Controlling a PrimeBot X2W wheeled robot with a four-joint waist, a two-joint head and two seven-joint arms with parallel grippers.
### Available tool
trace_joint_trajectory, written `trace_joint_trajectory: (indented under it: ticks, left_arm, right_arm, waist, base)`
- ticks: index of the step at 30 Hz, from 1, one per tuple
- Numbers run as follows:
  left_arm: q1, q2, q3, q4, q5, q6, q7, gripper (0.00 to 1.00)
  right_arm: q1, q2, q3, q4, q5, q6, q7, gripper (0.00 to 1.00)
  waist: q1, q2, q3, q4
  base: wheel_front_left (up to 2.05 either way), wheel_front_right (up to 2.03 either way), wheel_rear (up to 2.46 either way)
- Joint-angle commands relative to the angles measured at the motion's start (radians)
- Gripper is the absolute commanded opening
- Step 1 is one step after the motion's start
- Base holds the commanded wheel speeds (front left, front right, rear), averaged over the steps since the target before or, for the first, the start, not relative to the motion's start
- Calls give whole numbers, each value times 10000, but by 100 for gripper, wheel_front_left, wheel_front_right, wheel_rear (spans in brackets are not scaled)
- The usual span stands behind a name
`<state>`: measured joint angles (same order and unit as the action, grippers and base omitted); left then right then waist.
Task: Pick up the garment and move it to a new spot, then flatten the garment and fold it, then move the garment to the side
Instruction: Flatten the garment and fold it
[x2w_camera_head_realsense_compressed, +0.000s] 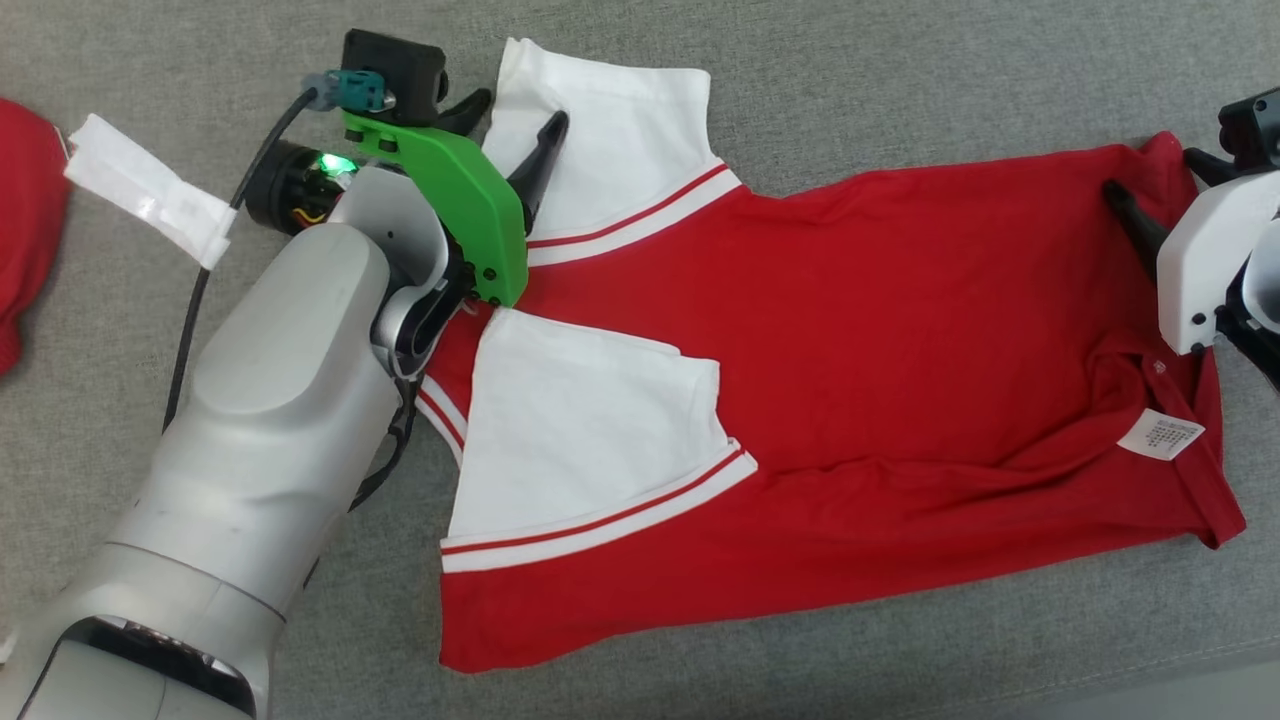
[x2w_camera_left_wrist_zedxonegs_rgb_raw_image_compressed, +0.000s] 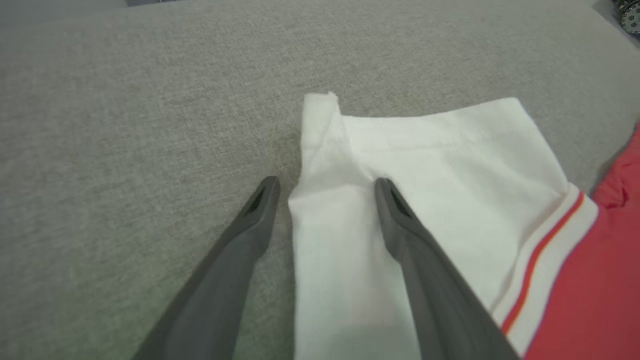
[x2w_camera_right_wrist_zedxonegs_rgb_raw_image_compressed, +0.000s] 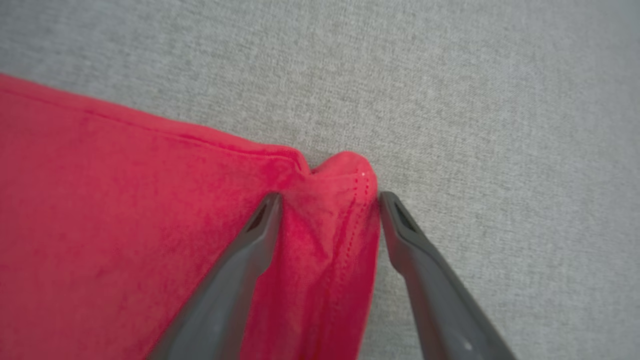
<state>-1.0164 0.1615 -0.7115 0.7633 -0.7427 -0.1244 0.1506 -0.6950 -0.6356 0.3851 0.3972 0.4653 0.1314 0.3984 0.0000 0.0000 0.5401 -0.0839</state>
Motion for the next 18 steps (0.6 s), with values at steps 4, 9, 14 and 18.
trace_joint_trajectory:
  ticks: [4, 9, 14, 18]
  left_arm:
    - [104, 106, -738, -111, -341, -99, 110, 0]
    - [-154, 439, -808, -628, -443, -76, -1068, 0]
    - [357, 815, -750, -1921, -287, -69, -2167, 0]
    - [1341, 1287, -791, -3728, -411, 211, -2328, 0]
  right_arm:
    - [69, 96, 293, 279, 137, -16, -48, 0]
    - [28, 89, 55, 248, 242, -17, -699, 0]
    - [661, -132, -391, -273, 257, -16, -1597, 0]
    - [1770, -300, -804, -837, 144, -16, -2203, 0]
  waist:
    - [0, 0, -74, 30]
    - [0, 0, -276, 154]
    - [0, 0, -671, 379]
    - [0, 0, -1302, 476]
  base:
    - [0, 0, 0]
    - [0, 0, 0]
    - [0, 0, 0]
    - [0, 0, 0]
